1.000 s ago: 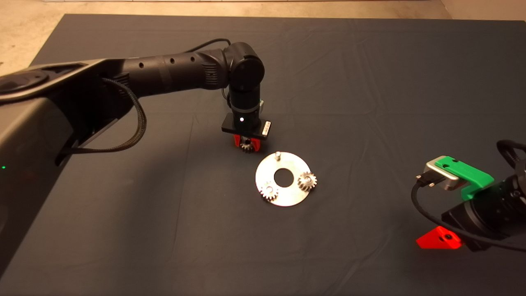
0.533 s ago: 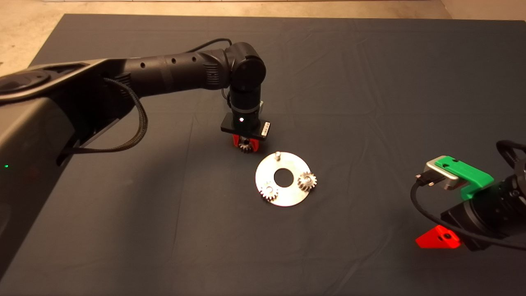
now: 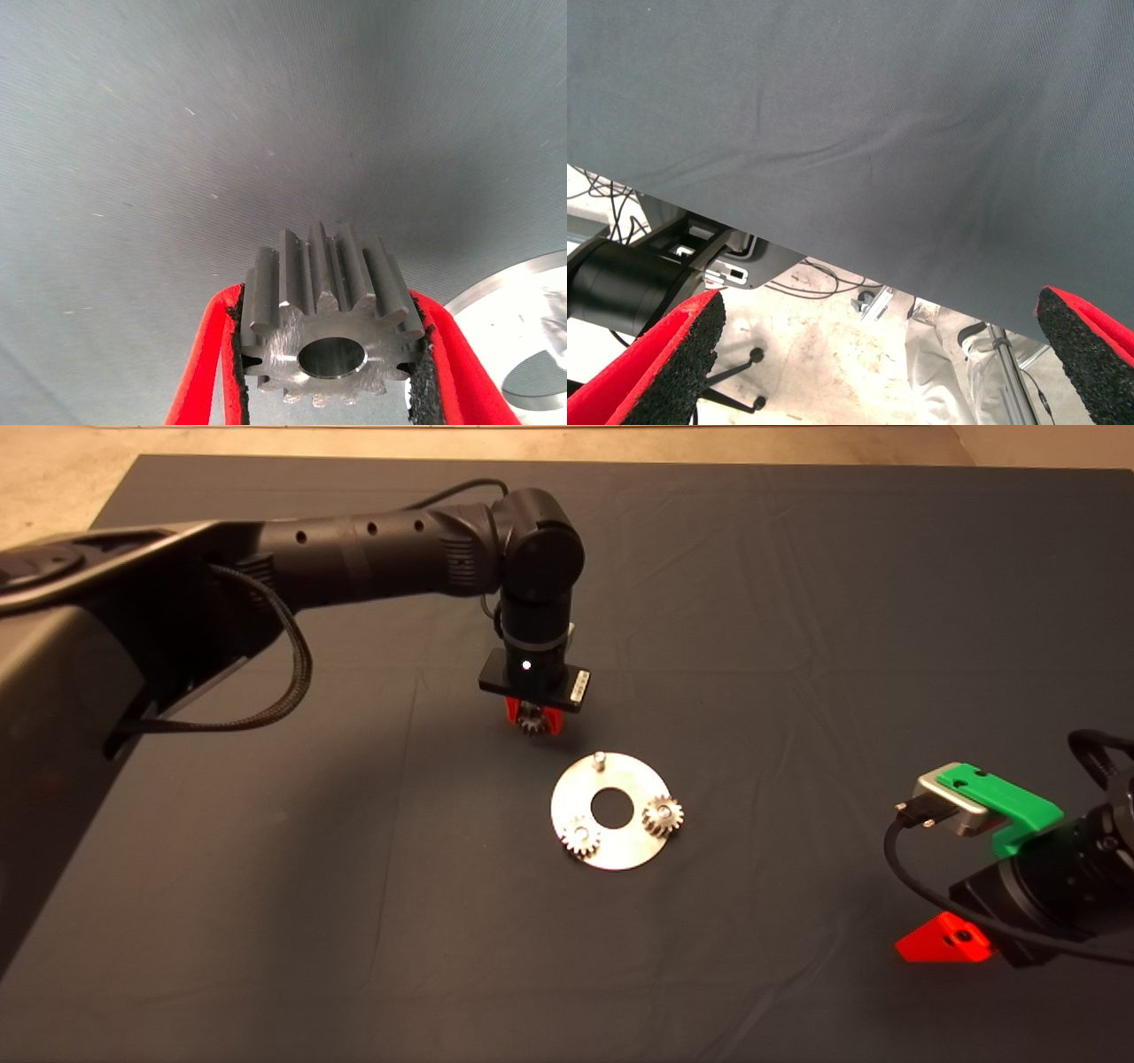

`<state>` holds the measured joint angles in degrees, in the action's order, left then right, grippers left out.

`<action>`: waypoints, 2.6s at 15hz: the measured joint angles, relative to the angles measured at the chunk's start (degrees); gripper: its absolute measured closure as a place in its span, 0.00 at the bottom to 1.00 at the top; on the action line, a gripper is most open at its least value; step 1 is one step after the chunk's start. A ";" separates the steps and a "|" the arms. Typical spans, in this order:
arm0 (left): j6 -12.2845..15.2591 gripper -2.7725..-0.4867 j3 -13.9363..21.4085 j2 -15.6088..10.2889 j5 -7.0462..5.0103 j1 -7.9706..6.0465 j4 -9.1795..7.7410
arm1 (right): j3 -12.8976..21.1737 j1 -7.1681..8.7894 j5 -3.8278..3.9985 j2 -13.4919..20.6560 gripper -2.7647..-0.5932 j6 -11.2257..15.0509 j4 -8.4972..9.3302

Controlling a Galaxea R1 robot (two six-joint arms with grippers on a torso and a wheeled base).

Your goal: Install three planetary gears onto the carrier pins

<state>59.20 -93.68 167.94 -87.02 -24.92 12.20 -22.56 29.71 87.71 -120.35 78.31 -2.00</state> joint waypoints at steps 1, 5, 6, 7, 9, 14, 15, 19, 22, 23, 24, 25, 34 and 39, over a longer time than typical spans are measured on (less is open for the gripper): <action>0.01 0.88 0.11 0.00 -0.02 -0.22 -0.01 | 0.00 -0.02 0.00 0.00 0.07 -0.01 0.07; 2.09 0.89 3.55 0.00 -0.03 -0.35 -0.02 | 0.00 0.00 0.00 -0.02 0.07 0.00 0.16; 2.54 0.89 4.61 0.01 -0.02 -0.35 -0.13 | 0.00 0.00 0.02 -0.13 0.07 0.00 0.16; 2.83 0.89 5.05 0.17 -0.02 -0.35 -0.16 | 0.00 -0.01 0.00 -0.16 0.07 0.00 0.18; 4.26 0.89 6.62 0.13 -0.02 -0.35 -0.08 | 0.00 -0.02 0.05 -0.15 0.07 0.00 0.27; 6.57 0.89 9.79 0.17 -0.02 -0.33 -0.17 | 0.00 -0.80 0.02 -0.79 0.07 0.03 0.38; 6.57 0.89 9.81 0.17 -0.02 -0.33 -0.20 | 0.00 -0.99 0.02 -0.79 0.07 0.03 0.38; 6.60 0.89 9.81 0.21 -0.05 -0.33 -0.20 | 0.00 -1.00 0.00 -0.94 0.07 0.05 0.38; 6.60 0.89 9.84 0.73 0.00 -0.33 -0.22 | 0.00 -1.18 -0.01 -0.93 0.07 0.05 0.38; 6.60 0.89 9.84 0.73 -0.05 -0.33 -0.20 | 0.00 -1.20 0.02 -0.93 0.07 0.05 0.38; 6.60 0.89 9.86 0.76 -0.02 -0.33 -0.21 | 0.00 -1.29 0.02 -0.90 0.07 0.05 0.38; 6.60 0.89 9.96 0.76 -0.04 -0.33 -0.22 | 0.00 -1.29 0.02 -0.90 0.07 0.05 0.38; 8.06 0.89 11.25 1.00 3.72 -0.02 -1.51 | 0.00 -1.44 0.00 -0.77 0.07 0.66 0.39; 8.08 0.90 11.34 1.16 4.30 -0.02 -1.73 | 0.00 -1.60 0.00 -0.79 0.07 0.84 0.40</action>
<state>67.27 -82.34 169.10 -82.72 -24.94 10.47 -22.56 28.11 87.71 -121.14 79.15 -1.60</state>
